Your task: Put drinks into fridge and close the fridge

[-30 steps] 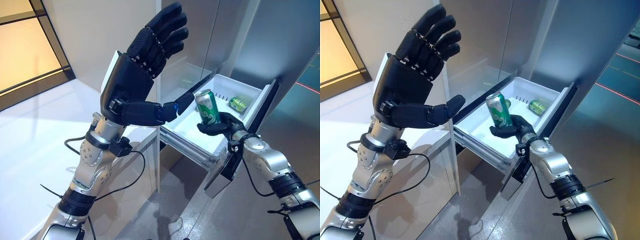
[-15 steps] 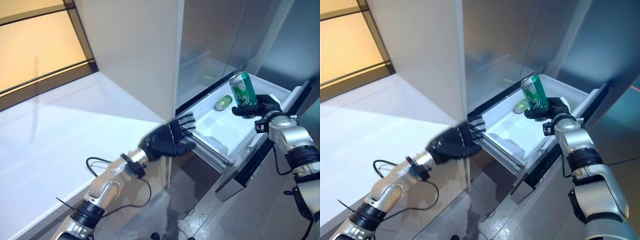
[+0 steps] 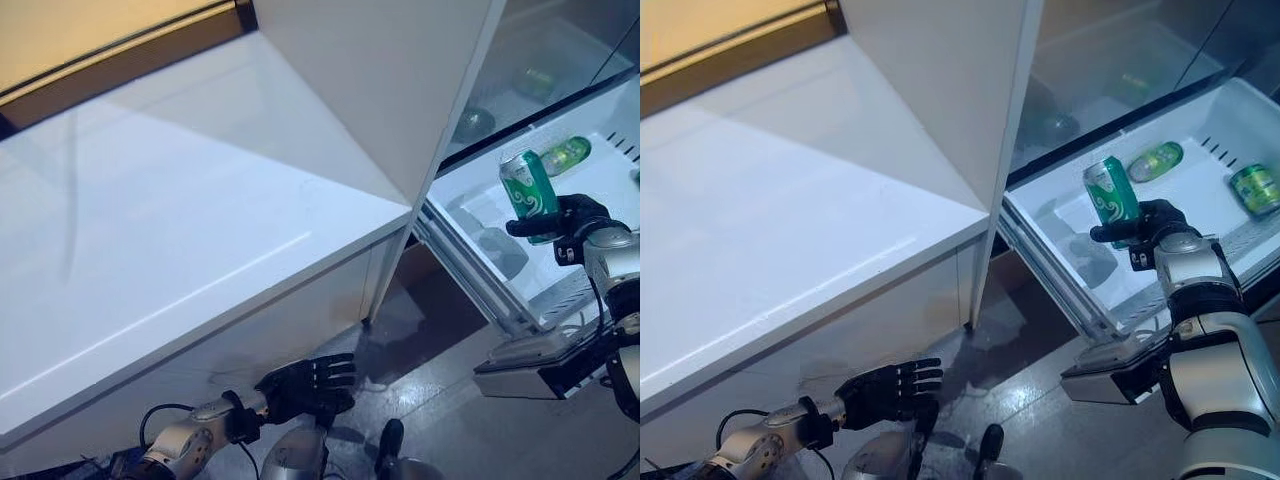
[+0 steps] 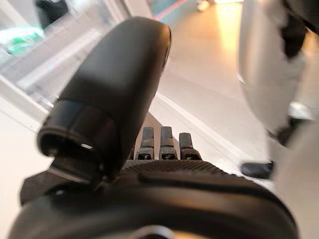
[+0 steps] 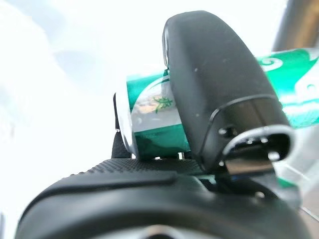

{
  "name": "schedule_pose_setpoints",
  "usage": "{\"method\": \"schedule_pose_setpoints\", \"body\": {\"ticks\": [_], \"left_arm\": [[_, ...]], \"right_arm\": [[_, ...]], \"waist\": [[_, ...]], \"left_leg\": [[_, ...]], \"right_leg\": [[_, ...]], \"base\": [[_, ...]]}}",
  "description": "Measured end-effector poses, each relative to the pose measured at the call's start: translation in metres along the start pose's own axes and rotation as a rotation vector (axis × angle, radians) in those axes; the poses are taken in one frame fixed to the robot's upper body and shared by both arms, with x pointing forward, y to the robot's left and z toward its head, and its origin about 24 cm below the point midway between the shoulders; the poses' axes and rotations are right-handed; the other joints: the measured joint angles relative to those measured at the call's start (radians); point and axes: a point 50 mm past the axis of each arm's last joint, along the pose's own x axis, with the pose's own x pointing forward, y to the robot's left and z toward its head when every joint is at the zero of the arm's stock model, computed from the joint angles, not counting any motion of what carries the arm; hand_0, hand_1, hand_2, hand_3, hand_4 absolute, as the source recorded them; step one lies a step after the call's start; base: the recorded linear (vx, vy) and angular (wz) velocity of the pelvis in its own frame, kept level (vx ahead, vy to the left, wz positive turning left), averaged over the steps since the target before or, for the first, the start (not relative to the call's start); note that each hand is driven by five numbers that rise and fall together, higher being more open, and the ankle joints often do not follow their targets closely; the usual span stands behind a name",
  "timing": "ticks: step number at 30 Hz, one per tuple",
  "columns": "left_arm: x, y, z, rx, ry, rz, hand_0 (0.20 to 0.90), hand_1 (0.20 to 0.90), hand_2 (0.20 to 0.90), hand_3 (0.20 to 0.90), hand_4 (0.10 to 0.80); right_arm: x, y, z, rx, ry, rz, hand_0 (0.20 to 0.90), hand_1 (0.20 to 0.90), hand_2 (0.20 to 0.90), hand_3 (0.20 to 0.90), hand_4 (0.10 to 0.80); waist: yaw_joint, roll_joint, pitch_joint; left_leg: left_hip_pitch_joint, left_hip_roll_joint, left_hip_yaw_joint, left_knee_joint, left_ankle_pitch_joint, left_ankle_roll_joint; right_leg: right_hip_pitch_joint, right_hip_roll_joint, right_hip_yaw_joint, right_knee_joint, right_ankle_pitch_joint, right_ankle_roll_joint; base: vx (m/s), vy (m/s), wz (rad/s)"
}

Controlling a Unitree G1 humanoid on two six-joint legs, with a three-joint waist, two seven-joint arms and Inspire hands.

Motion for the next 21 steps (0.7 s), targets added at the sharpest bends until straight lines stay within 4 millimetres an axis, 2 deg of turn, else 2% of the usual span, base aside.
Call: {"method": "schedule_pose_setpoints", "body": {"ticks": [8,17,19,21], "left_arm": [[-0.007,0.038,-0.005,0.149,0.029,0.236,0.9,0.9,0.9,0.9,0.8],[-0.024,0.068,-0.018,0.158,0.079,0.442,0.9,0.9,0.9,0.9,0.8],[-0.026,0.071,-0.017,0.168,0.086,0.456,0.9,0.9,0.9,0.9,0.8],[-0.026,0.072,-0.015,0.181,0.088,0.455,0.9,0.9,0.9,0.9,0.8]], "right_arm": [[0.001,-0.003,-0.005,-0.036,0.032,-0.002,0.3,0.3,0.3,0.2,0.1],[0.001,-0.004,-0.007,-0.114,0.086,0.068,0.3,0.3,0.3,0.2,0.1],[0.0,-0.006,-0.001,-0.117,0.091,0.078,0.9,0.9,0.9,0.9,0.8],[0.0,-0.007,-0.001,-0.109,0.106,0.091,0.9,0.9,0.9,0.9,0.8]], "waist": [[0.001,-0.003,0.065],[0.002,-0.007,0.072],[0.002,-0.007,0.082],[0.002,-0.008,0.087]], "left_leg": [[-0.049,0.0,0.001,0.011,0.0,0.0],[-0.061,0.0,0.005,0.014,0.0,0.0],[-0.063,0.0,0.01,0.018,0.0,0.0],[-0.066,-0.001,0.01,0.024,0.0,0.0]], "right_leg": [[-0.043,-0.001,0.001,0.001,0.008,-0.001],[-0.059,0.0,0.002,0.005,0.009,0.0],[-0.064,-0.001,0.002,0.013,0.009,0.0],[-0.066,-0.002,0.002,0.017,0.009,0.0]], "base": [[-0.071,-0.019,0.0],[-0.045,0.007,-0.01],[-0.043,0.008,-0.05],[-0.047,0.008,-0.01]]}}
